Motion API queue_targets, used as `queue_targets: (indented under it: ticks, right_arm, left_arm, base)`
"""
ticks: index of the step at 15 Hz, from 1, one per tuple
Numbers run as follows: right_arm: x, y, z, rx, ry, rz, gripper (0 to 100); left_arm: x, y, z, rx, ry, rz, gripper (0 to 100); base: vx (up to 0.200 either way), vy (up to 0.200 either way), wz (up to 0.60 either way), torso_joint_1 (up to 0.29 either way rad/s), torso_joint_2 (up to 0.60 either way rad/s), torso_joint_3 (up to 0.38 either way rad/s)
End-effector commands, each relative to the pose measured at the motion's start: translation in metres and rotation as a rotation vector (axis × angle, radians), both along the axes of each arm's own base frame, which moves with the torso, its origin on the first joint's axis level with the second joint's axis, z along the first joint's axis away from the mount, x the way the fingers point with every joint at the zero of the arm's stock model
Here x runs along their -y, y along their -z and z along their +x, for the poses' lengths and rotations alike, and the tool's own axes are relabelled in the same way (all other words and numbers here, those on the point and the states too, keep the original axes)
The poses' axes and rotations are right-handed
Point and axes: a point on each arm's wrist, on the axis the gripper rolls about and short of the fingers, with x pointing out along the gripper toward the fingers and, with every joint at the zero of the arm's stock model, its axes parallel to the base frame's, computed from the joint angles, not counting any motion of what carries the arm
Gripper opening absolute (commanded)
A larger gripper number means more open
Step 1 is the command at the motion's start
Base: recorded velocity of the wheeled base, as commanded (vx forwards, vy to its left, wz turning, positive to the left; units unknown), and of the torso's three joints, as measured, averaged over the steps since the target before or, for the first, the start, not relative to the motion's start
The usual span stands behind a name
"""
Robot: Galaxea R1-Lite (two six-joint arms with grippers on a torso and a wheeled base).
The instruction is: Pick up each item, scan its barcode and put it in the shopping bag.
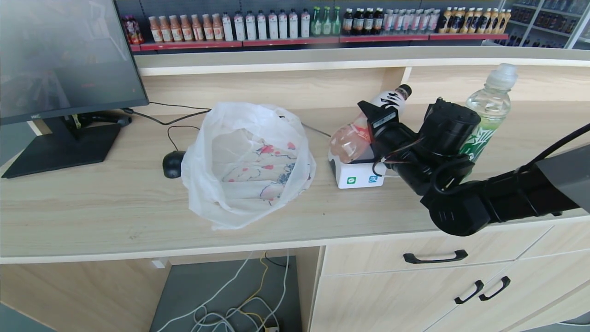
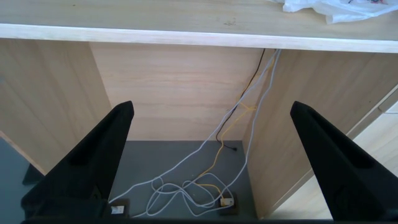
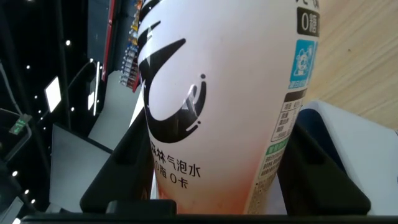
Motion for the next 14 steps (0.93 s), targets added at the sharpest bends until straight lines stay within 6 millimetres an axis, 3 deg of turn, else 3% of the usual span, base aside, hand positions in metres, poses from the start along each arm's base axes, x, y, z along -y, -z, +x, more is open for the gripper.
queue_targets:
  ticks: [1,8,12,14]
  right_arm:
    - [-0.003,0.002,0.0,-0.005,-0.007,-0.002,0]
    - [-0.002,-0.003,-0.001,0.009,-0.005,-0.004,0]
    - [-0.007,-0.03,-0.008,0.097,-0.006,-0.018,0]
    - [-0.009,-0.052,-0.025,0.157,-0.016,-0.026,0]
  left_arm:
    - [0.0,0.0,0.0,0.001,0.0,-0.001,100]
    - [0.0,0.0,0.0,0.001,0.0,-0.001,100]
    - [0.0,0.0,0.0,0.001,0.0,-0.001,100]
    - [0.0,0.0,0.0,0.001,0.0,-0.001,100]
  base:
    - [0.0,0.0,0.0,0.0,0.0,0.0]
    - [0.0,0.0,0.0,0.0,0.0,0.0]
    - [0.0,0.0,0.0,0.0,0.0,0.0]
    - [0.0,0.0,0.0,0.0,0.0,0.0]
